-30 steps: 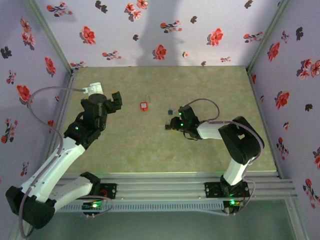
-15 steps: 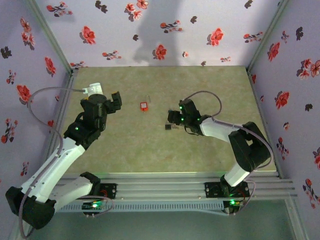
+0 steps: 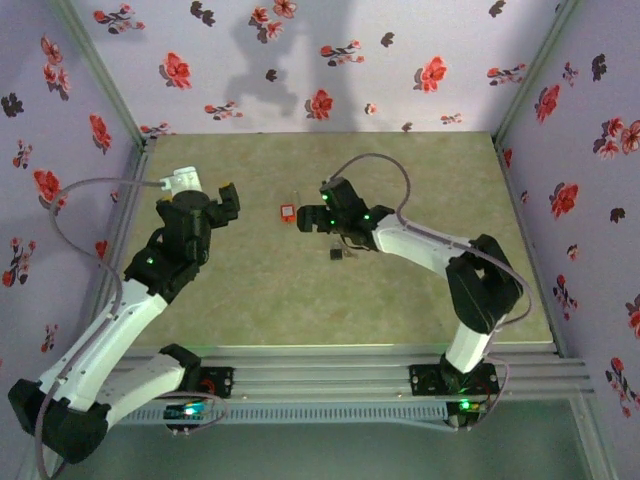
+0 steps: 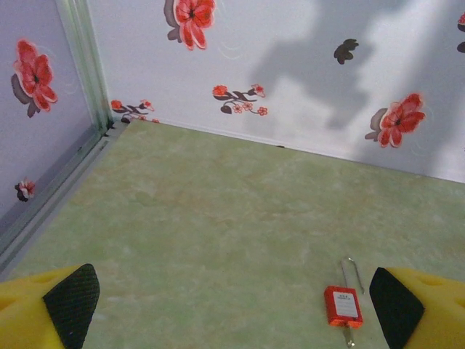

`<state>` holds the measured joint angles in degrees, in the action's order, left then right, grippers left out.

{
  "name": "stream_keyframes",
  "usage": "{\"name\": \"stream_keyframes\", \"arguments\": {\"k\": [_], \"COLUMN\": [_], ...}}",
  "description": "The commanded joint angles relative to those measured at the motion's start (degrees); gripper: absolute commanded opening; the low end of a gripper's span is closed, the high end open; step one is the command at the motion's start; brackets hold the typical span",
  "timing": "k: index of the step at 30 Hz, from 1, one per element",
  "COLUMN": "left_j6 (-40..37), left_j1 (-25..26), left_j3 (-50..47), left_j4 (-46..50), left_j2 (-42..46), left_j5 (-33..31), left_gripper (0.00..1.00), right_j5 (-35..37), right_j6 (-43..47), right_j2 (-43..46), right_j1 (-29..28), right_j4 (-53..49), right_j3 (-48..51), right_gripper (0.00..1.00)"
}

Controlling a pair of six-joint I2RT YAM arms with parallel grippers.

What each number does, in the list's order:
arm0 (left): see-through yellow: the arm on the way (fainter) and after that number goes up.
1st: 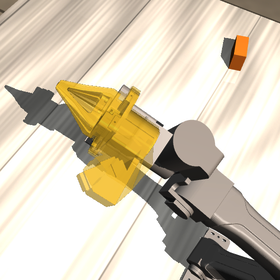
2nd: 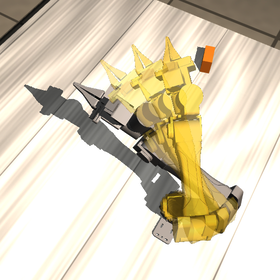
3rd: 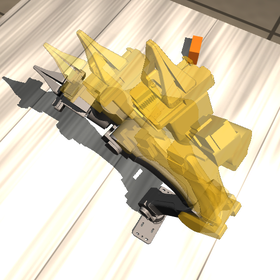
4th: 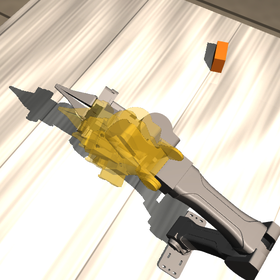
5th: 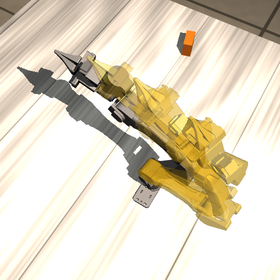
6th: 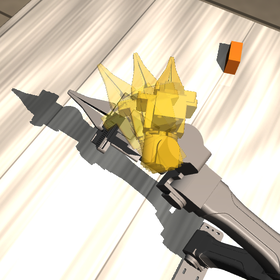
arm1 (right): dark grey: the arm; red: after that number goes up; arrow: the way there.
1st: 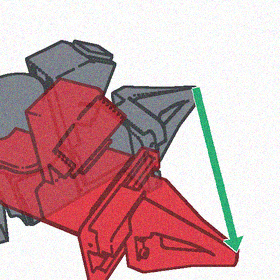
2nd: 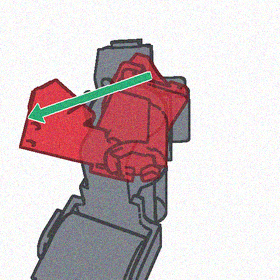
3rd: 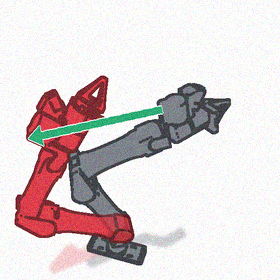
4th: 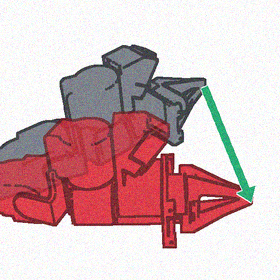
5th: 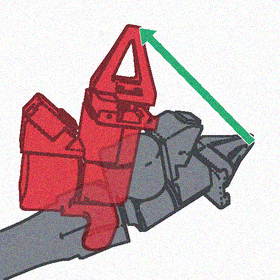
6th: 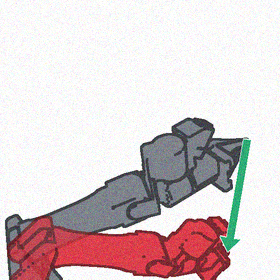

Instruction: Lock with the key

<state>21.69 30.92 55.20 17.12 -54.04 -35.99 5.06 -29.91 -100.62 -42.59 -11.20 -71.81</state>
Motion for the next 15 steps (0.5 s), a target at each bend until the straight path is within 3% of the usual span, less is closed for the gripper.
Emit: {"name": "stream_keyframes", "arguments": {"k": [1, 15], "left_j6": [-1.48, -1.74], "left_j1": [0.28, 0.28], "left_j3": [-0.93, -1.48], "left_j4": [-2.49, -3.32], "left_j2": [1.30, 2.01], "left_j5": [-2.98, -4.46], "left_gripper": [1.00, 1.00], "right_j5": [3.25, 3.69], "right_j6": [1.43, 1.51], "right_j2": [-4.01, -17.37], "right_j1": [-1.26, -2.33], "right_j4": [-6.32, -18.14], "right_j3": [-4.95, -23.85], "right_gripper": [0.99, 0.99]}}
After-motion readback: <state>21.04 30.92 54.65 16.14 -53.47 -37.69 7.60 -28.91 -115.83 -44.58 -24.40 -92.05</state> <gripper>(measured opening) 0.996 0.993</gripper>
